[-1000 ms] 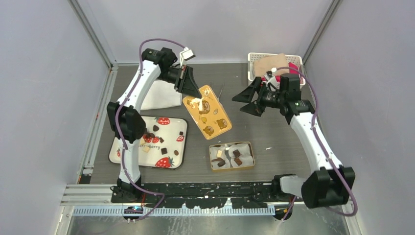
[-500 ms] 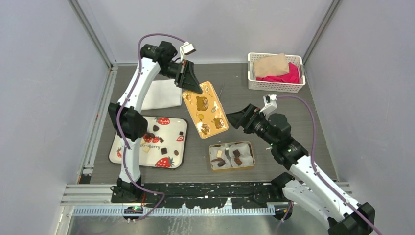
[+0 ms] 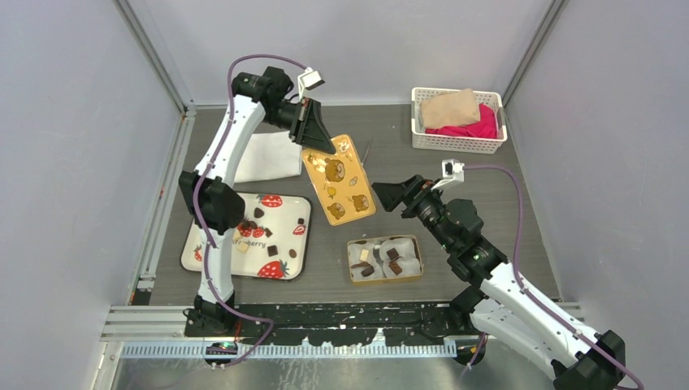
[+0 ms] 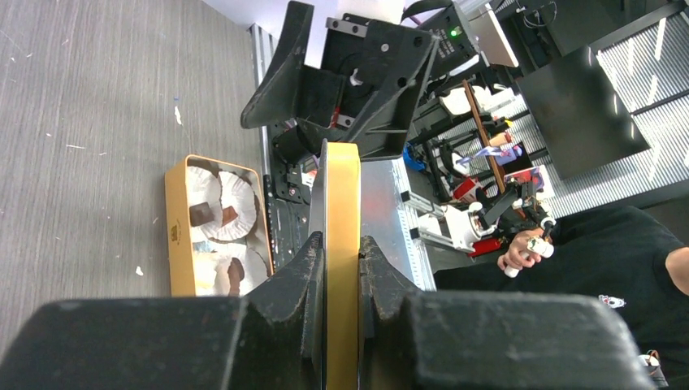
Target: Pack the chocolate
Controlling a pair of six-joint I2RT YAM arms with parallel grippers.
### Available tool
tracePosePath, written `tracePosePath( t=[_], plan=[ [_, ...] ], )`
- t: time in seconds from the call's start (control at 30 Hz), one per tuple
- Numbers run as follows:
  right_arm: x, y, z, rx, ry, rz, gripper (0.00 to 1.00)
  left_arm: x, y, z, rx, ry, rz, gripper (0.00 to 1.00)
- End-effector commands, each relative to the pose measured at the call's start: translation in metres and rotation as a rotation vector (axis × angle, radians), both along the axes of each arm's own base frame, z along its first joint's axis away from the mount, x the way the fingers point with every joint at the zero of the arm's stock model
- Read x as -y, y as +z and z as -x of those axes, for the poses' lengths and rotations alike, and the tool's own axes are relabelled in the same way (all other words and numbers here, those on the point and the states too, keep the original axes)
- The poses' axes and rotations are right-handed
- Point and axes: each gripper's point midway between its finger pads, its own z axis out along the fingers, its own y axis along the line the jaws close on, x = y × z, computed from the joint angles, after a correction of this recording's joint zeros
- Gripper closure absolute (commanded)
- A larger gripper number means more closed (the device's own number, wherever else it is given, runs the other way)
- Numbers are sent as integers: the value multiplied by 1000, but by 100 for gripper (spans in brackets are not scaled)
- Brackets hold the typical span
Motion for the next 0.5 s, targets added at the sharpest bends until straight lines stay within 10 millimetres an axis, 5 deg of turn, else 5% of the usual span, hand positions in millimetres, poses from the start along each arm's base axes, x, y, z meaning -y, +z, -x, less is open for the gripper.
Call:
tracePosePath(
  t=[0.0, 0.13, 0.47],
  plan=[
    [4, 58, 5, 149, -8, -73, 8, -8, 43, 20, -191, -17, 125, 100],
    [-3, 64, 14, 144, 52, -107, 6, -8, 40, 16, -198, -11, 123, 100],
    [-29, 34, 28, 62, 203, -82, 3, -10, 40, 15, -200, -5, 123, 100]
  ],
)
